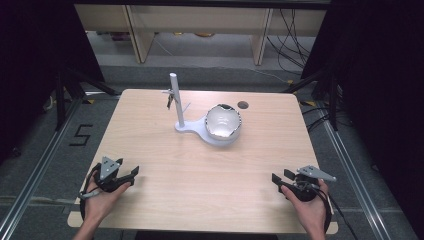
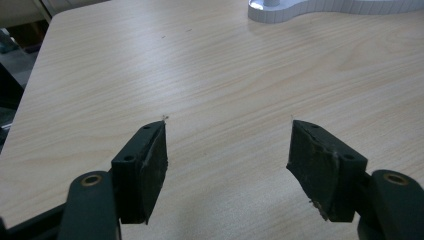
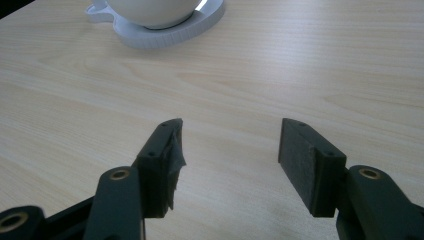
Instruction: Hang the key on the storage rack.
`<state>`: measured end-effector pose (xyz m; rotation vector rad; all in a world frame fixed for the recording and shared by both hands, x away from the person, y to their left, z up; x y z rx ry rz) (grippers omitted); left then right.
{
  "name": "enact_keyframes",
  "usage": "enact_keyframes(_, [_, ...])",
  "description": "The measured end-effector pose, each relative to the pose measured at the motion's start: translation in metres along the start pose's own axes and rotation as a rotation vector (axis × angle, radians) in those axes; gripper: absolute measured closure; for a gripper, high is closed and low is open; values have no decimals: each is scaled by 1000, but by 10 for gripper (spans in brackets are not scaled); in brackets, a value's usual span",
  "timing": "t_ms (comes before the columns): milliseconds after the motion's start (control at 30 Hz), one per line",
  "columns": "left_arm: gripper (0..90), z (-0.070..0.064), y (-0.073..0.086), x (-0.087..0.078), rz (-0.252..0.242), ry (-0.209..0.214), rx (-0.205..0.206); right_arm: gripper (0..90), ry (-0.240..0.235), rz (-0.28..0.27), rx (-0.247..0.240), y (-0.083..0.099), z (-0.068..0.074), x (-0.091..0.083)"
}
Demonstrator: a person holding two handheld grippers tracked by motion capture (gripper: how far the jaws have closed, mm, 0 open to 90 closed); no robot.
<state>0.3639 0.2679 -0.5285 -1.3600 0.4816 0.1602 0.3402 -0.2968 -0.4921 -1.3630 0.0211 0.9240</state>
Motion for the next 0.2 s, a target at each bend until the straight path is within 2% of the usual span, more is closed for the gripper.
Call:
enact_keyframes(33, [315, -1, 1, -1, -1, -10, -2, 438, 1, 2, 1, 0, 0, 0])
enact_keyframes(67, [324, -2, 1, -3, -24, -24, -1, 438, 8, -4, -8, 0, -1, 1])
enact_keyframes(100, [322, -2, 2, -5, -38, -30, 4, 438, 15, -3, 6, 0, 0, 2])
enact_keyframes(200, [320, -4, 2, -6, -55, -34, 3, 437, 23, 7, -4, 0, -1, 2])
Point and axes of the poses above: each handheld gripper's, and its own axes: x roughly forward along the jaws, y roughly out of its underside, z roughly to its left, the point moved 1 cm from there along x, roughly forward along the jaws, and after that the axes turned 9 degrees about -y, right-handed, at the moved point
